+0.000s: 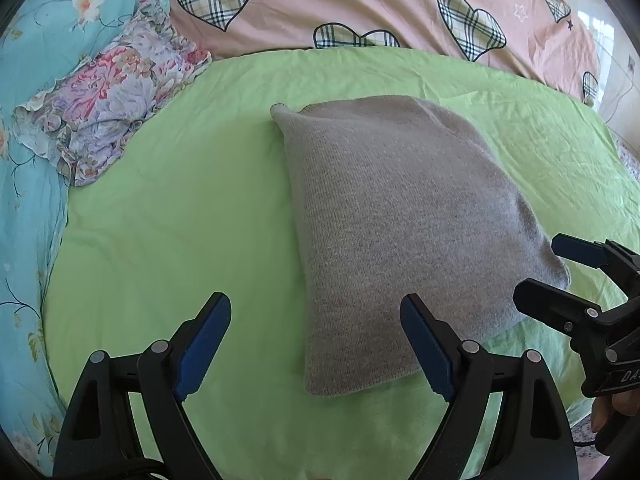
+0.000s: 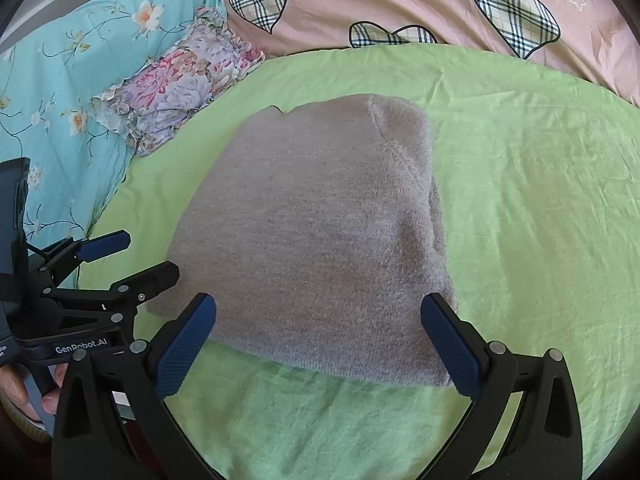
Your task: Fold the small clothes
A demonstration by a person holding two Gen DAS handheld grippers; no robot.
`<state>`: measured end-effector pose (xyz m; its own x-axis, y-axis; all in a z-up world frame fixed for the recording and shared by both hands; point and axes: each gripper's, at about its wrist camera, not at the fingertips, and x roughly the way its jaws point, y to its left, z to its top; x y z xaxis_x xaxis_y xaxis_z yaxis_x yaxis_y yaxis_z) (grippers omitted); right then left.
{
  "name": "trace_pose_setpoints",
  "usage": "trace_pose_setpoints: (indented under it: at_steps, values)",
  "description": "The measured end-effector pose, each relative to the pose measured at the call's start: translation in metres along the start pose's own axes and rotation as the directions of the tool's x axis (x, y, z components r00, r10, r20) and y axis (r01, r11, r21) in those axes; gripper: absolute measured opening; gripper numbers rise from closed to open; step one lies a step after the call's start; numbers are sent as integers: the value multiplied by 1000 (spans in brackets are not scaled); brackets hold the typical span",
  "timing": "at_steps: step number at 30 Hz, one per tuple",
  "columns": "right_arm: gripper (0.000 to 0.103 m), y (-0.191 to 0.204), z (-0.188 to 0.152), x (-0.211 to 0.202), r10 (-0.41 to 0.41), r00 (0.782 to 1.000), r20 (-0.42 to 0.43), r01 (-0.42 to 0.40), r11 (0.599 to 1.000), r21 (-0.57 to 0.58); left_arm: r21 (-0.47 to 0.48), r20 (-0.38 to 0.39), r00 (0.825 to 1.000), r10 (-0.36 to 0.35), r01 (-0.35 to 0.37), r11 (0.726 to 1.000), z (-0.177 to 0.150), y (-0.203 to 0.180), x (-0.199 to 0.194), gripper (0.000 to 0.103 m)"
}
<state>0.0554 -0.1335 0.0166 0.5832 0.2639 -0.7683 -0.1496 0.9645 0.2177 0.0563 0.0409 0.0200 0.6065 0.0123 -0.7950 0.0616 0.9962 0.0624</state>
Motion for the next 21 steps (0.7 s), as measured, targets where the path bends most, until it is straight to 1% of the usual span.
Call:
trace_pose_setpoints:
  at_steps: [14,21]
  values:
    - [102,-8,4,2,3,1000,5,-3,1000,23,1,-3,1000,-2,2,1000,3,-5,3,87]
    - [102,-9,4,2,6,1000,9,-6,1000,25,-4,3,1000,-16,16,1000,3,-7,2,87]
